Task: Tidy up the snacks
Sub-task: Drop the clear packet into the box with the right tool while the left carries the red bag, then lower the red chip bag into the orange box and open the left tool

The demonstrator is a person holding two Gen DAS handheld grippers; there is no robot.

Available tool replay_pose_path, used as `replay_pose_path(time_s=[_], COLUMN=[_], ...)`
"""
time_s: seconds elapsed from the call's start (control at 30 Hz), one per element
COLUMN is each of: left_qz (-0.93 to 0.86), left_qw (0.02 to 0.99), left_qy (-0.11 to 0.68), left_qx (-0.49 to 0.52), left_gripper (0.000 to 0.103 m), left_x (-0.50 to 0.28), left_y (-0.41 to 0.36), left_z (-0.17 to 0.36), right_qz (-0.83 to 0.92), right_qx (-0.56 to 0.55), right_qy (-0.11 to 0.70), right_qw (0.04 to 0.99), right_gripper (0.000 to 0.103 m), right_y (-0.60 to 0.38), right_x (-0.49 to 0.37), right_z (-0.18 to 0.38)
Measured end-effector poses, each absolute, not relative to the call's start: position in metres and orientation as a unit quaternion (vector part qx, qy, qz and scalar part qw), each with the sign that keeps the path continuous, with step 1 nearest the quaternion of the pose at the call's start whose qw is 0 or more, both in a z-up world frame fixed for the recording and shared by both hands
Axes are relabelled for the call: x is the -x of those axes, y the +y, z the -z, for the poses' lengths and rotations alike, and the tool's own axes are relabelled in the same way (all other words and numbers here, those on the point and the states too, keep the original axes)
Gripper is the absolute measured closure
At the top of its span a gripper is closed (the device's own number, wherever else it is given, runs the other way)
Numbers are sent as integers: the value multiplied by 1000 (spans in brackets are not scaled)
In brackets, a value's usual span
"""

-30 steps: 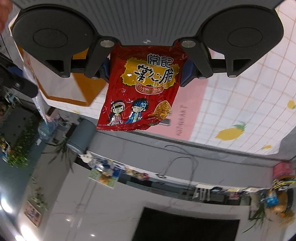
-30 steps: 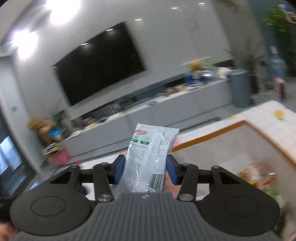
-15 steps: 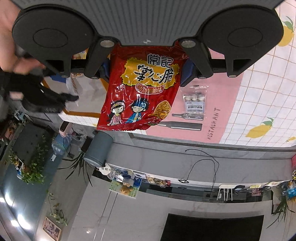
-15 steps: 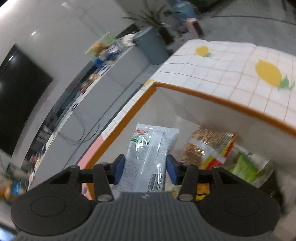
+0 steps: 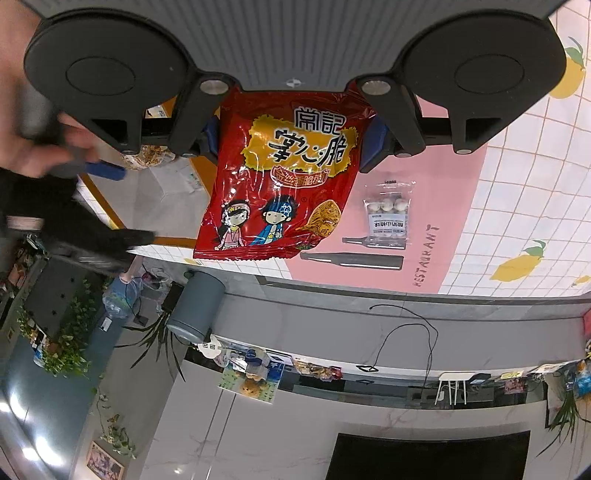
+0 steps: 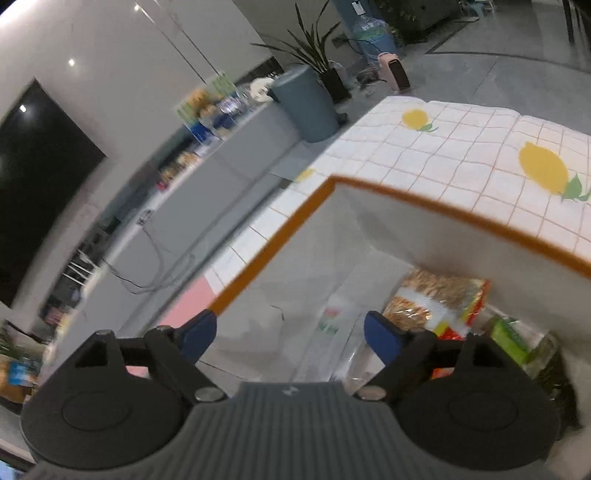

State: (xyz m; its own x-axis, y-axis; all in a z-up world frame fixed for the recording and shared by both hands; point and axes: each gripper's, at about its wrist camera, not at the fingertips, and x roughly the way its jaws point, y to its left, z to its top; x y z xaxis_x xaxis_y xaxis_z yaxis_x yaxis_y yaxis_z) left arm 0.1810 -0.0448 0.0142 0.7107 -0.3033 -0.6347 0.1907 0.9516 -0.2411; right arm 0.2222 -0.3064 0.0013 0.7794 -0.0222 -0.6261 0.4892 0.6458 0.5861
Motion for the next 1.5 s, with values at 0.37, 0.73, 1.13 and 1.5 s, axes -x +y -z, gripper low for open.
replay_pose_path(time_s=[0.37, 0.73, 1.13, 1.5], left_qz=[147, 167, 154, 71], left_qw=[923, 918, 906, 912], left_qy=[352, 348, 389, 405], left_qx=[56, 91, 60, -1], left_gripper=[22, 22, 22, 21], left_x=[-165, -148, -217, -250], left_y=[-70, -110, -199, -235], left_z=[-22, -42, 0, 34], right_qz=[62, 86, 99, 81], right_qx=[-312, -154, -194, -221], right_qy=[282, 243, 277, 273], right_qw=[905, 954, 936, 933], right_gripper=[14, 14, 15, 14], right_y=[-343, -361, -388, -392], right_x=[-145, -106, -110, -110], right_z=[-35, -57, -26, -19])
